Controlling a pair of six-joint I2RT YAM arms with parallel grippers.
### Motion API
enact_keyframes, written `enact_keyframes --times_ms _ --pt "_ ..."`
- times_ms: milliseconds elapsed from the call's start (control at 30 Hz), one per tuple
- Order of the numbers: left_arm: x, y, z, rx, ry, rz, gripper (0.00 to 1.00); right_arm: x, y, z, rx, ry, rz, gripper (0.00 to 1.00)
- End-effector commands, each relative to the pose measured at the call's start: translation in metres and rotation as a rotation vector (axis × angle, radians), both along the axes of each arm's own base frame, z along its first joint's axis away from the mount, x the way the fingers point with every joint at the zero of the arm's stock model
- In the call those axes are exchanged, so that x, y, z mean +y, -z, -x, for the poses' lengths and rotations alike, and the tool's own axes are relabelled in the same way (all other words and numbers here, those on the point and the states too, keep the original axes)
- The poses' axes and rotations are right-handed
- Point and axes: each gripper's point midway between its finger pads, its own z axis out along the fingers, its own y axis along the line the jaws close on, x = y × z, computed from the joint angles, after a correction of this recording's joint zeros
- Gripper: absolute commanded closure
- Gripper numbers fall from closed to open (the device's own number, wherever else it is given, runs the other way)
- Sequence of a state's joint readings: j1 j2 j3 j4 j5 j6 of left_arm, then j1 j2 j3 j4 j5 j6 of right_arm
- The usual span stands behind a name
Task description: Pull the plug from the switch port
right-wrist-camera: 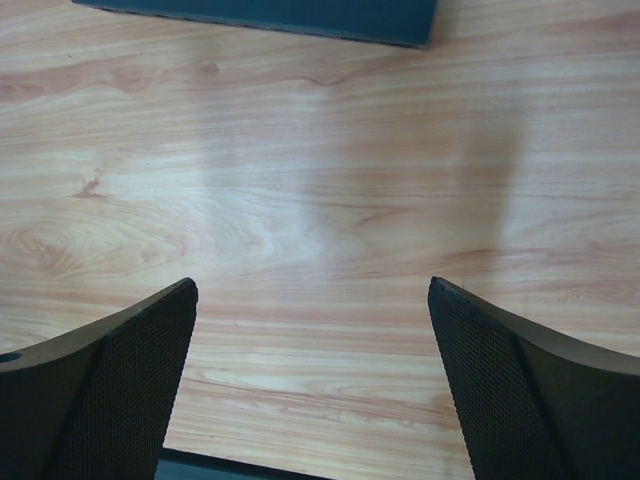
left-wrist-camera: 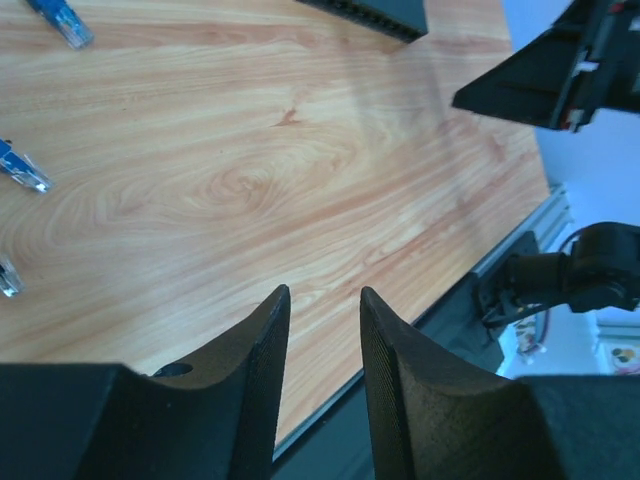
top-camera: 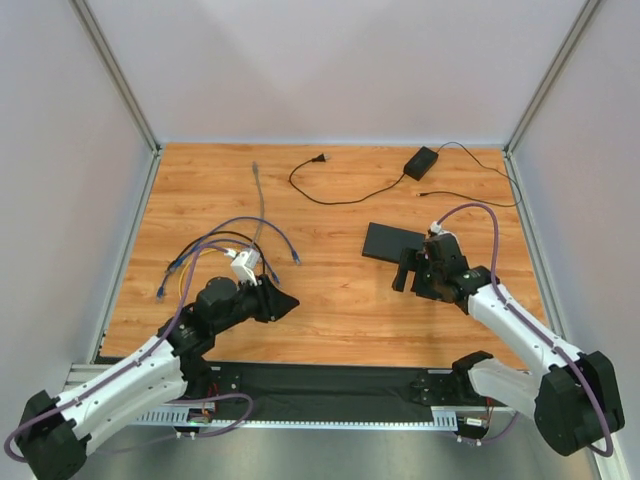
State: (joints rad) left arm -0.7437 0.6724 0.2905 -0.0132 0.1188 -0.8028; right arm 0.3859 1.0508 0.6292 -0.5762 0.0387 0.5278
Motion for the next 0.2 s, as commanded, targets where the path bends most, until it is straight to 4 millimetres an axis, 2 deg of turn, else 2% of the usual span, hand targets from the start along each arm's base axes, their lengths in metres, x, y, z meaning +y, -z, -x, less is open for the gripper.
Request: enact_keyframes --times_ms 0,167 --pt "0.0015 -0.0069 0.0111 0.033 -0.003 0.077 0.57 0.0030 0.0087 0.0016 0.010 0.016 -0.018 0.00" --pt "0.0061 -0.0002 0.0205 0.058 0.000 0.091 0.57 0.0108 0.0104 0.0060 0.006 -0.020 -0.058 0.00"
